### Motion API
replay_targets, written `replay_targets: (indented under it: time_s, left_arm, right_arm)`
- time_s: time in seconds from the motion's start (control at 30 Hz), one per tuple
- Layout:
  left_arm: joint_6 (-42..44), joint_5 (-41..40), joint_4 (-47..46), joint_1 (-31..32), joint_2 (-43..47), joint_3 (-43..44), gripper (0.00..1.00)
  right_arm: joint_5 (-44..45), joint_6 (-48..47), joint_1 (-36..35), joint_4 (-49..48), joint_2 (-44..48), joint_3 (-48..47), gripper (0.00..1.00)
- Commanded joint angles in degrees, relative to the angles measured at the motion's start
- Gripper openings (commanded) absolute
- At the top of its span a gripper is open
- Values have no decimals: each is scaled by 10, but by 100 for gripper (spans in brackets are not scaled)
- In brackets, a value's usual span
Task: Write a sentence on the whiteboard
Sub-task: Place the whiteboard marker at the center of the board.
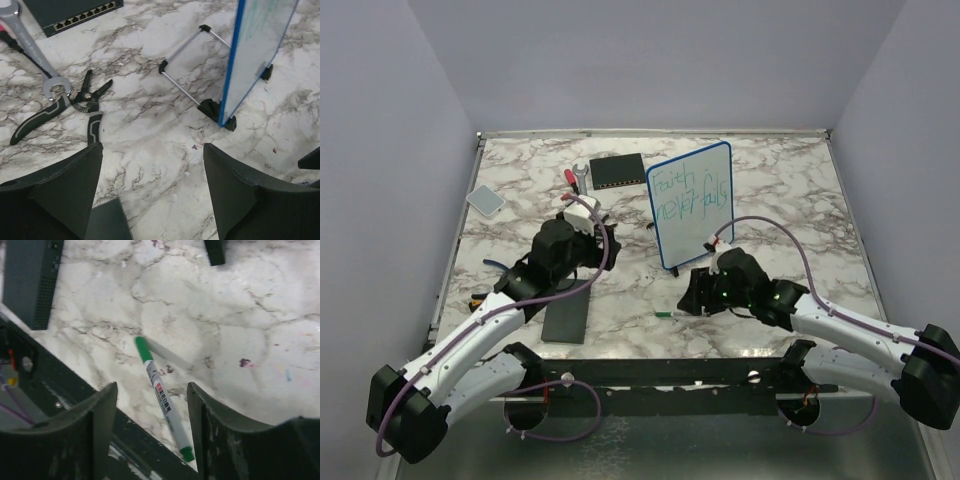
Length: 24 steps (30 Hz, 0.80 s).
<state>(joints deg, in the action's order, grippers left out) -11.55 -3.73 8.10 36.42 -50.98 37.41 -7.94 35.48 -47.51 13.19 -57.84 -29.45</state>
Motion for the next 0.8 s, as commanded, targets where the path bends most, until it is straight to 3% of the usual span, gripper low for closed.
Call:
replay_targets:
  time_s: [0.0,0.07,0.13,0.27,0.63,0.77]
  left_arm:
    - [-44,5,3,-63,-6,18,83]
    - [-52,3,5,-93,-6,19,84]
    - [-60,2,7,-121,-6,18,86]
    - [-73,-2,19,-179,-13,22,88]
    - [-67,-105,36,-268,38,40,94]
    - [-29,-164,39,-268,51,69,99]
  right_arm:
    - [102,9,2,26,5,-12,67]
    - [130,8,4,43,13,-21,90]
    - [159,2,8,61,23,-36,99]
    - [207,-30,51,93,42,-70,100]
    - [100,-151,414,33,79,-123,100]
    - [144,-184,441,-34,97,-128,99]
